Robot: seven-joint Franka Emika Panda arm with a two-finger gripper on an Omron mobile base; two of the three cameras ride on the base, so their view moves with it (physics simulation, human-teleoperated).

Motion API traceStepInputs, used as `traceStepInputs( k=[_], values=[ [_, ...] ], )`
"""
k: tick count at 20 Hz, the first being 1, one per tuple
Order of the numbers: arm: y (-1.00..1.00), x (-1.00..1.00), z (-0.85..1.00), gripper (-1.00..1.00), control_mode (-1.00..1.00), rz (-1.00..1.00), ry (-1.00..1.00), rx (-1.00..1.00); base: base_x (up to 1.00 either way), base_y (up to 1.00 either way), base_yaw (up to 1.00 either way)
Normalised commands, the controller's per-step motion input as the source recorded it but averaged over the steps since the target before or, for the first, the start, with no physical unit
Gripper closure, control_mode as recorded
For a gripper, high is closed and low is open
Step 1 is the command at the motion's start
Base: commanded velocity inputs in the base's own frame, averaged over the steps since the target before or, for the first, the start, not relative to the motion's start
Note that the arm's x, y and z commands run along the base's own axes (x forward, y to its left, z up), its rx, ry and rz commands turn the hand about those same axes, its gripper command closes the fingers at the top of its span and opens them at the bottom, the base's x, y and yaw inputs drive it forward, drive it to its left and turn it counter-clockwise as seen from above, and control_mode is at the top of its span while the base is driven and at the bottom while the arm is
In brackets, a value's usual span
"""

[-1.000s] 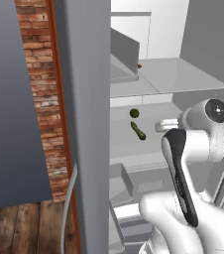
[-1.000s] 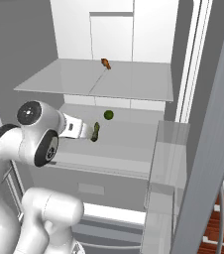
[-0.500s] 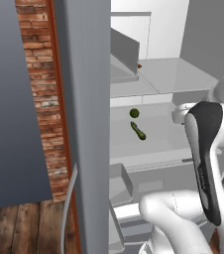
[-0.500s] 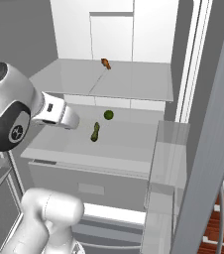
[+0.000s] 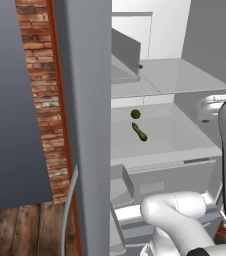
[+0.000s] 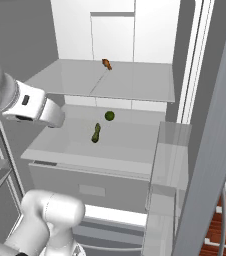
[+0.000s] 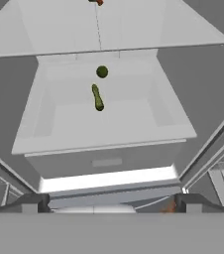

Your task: Transport the fish and squash to the fridge. Place the fish on the rack containing meat and place the squash on the rack containing the vegetable, ensuring meats and vegetables are on different racks.

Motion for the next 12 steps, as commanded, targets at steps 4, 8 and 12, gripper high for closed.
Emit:
traceStepInputs(
  k=[4, 8, 12],
  values=[
    [0.11, -0.49, 0.13, -1.0, -1.0, 0.0, -0.32, -0.01, 0.0, 0.0, 0.0],
    [0.04, -0.23, 0.32, -1.0, -1.0, 0.0, -0.26, -0.01, 0.0, 0.0, 0.0],
    [0.03, -0.35, 0.42, -1.0, -1.0, 0.0, -0.27, 0.0, 0.0, 0.0, 0.0]
  ],
)
